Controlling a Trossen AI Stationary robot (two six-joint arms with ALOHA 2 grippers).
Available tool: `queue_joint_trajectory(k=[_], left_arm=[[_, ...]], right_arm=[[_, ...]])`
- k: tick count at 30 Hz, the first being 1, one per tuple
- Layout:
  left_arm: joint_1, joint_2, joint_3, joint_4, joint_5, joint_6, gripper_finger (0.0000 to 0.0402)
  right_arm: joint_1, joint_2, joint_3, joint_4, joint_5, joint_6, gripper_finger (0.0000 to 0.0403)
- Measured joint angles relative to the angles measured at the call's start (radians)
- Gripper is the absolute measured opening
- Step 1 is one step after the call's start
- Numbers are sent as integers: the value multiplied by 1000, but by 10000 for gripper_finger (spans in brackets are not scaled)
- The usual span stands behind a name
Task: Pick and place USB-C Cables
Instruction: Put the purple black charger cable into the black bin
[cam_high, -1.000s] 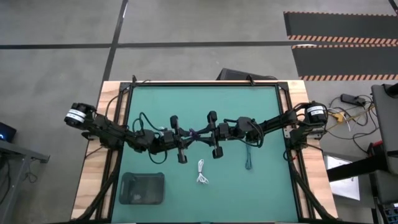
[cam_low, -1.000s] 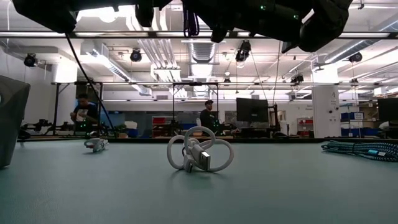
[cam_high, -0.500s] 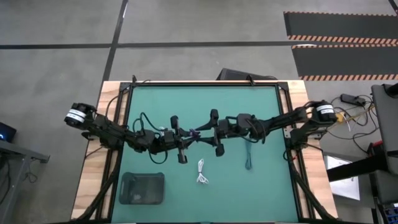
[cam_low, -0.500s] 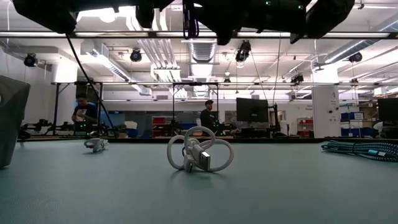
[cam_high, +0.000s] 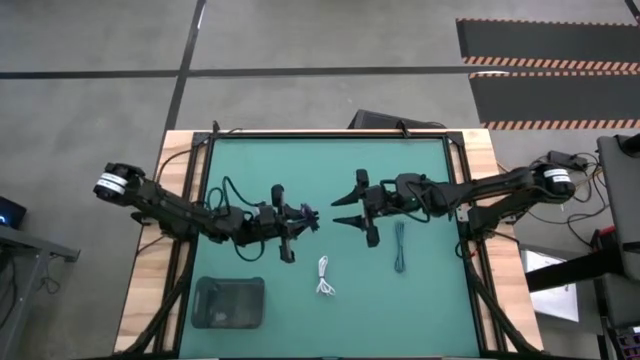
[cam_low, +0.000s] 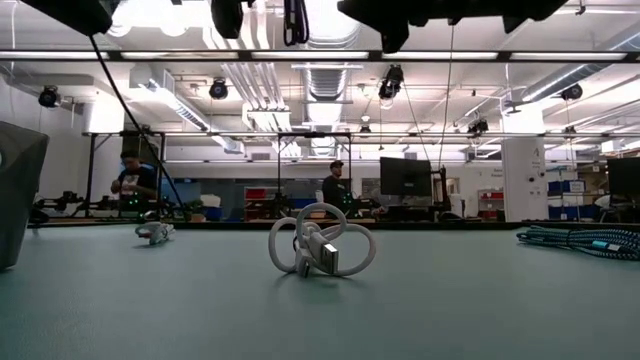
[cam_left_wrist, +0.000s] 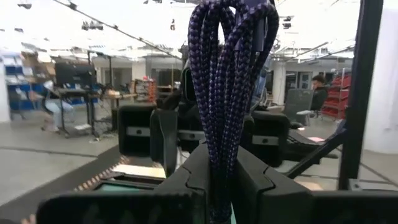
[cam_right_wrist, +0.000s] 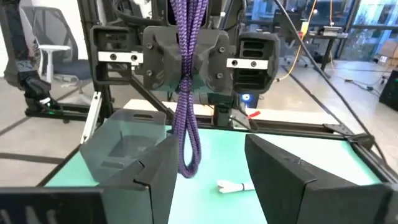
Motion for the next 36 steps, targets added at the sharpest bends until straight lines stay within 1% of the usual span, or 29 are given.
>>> queue_joint_trajectory(k=[4, 7, 11, 13, 15, 18, 23, 28, 31, 36], left_arm=[[-8, -59, 7, -130, 1, -69, 19], [-17, -110, 19, -265, 0, -126, 19], [-30, -197, 48, -513, 21, -252, 19], [-33, -233, 78, -666, 67, -349, 19], [-35, -263, 115, -823, 138, -449, 19], [-44, -276, 175, -1007, 238, -571, 19], [-76, -257, 277, -1255, 358, -706, 19], [-123, -198, 379, -1503, 462, -825, 19], [-158, -148, 434, -1613, 508, -859, 19], [-236, -64, 491, -1767, 606, -892, 19]], right_arm=[[0, -40, -2, -63, 0, -16, 175], [0, -62, -2, -105, 1, -36, 171], [0, -84, -3, -146, 37, -60, 164], [0, -92, -3, -150, 59, -75, 160], [0, -94, -3, -153, 79, -92, 157], [0, -96, -3, -154, 81, -114, 151], [0, -96, -3, -164, 105, -135, 143], [-4, -96, -3, -176, 114, -147, 139], [-7, -96, -3, -186, 115, -152, 139], [-11, -95, -6, -191, 131, -159, 141]])
